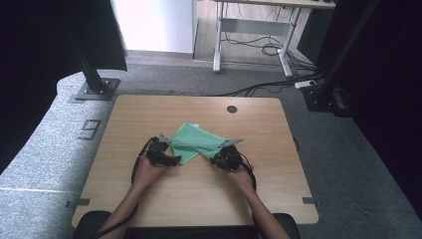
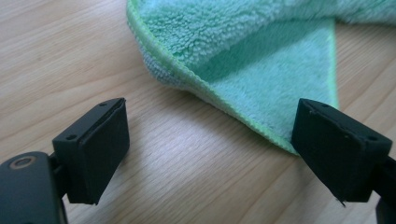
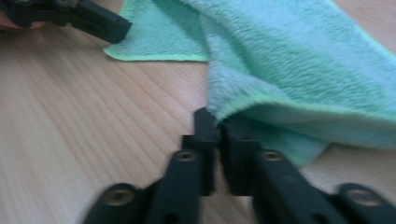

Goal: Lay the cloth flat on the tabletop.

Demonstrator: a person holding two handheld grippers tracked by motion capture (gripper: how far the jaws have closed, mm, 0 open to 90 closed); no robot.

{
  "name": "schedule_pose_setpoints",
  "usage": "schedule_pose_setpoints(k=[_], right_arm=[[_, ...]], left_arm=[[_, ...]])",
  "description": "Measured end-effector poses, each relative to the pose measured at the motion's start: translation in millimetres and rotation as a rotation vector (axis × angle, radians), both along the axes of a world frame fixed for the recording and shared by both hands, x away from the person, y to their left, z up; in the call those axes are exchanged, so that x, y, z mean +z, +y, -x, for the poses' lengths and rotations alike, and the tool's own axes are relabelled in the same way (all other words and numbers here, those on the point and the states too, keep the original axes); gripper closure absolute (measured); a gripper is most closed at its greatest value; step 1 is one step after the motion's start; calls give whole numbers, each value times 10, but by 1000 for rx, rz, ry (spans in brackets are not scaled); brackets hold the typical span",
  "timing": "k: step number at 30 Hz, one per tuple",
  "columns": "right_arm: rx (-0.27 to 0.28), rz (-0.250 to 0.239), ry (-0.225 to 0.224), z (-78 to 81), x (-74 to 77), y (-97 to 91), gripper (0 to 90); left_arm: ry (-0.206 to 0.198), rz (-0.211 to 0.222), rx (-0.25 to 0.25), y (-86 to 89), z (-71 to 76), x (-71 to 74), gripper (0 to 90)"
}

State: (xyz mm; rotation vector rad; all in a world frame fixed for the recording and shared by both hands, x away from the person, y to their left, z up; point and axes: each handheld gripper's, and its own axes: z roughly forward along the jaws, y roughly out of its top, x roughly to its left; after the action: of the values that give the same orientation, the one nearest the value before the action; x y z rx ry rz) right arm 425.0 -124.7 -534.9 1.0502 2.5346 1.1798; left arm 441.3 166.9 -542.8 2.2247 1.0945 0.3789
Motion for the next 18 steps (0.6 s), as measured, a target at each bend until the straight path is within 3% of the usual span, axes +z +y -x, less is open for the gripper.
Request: schedule_pose_setpoints(k=[4, 5, 6, 7, 8, 11, 14, 15, 16, 17, 18], right_arm=[[-25, 15, -39, -5, 111, -45, 874], [-49, 14, -67, -10, 242, -131, 874], [-49, 14, -67, -10, 242, -131, 874], [-81, 18, -96, -29, 405, -257, 872], [-81, 18, -96, -29, 405, -257, 872], [-137, 12, -111, -111, 606, -470, 861], [-149, 27, -107, -162, 615, -530, 836], [-172, 53, -75, -231, 542, -580, 721], [-172, 53, -75, -231, 542, -580, 721], [-188, 69, -54, -262, 456, -609, 633], [-188, 69, -54, -262, 456, -609, 633]], left_arm=[[5, -26, -3, 33, 9, 21, 121], [15, -34, -7, 70, 14, 32, 121], [15, -34, -7, 70, 14, 32, 121], [29, -39, -14, 106, 26, 42, 121], [29, -39, -14, 106, 26, 42, 124], [51, -74, -70, 151, 90, 76, 127], [61, -84, -94, 172, 135, 86, 127], [71, -84, -108, 201, 177, 89, 127], [71, -84, -108, 201, 177, 89, 127], [65, -85, -114, 232, 218, 93, 127], [65, -85, -114, 232, 218, 93, 128]])
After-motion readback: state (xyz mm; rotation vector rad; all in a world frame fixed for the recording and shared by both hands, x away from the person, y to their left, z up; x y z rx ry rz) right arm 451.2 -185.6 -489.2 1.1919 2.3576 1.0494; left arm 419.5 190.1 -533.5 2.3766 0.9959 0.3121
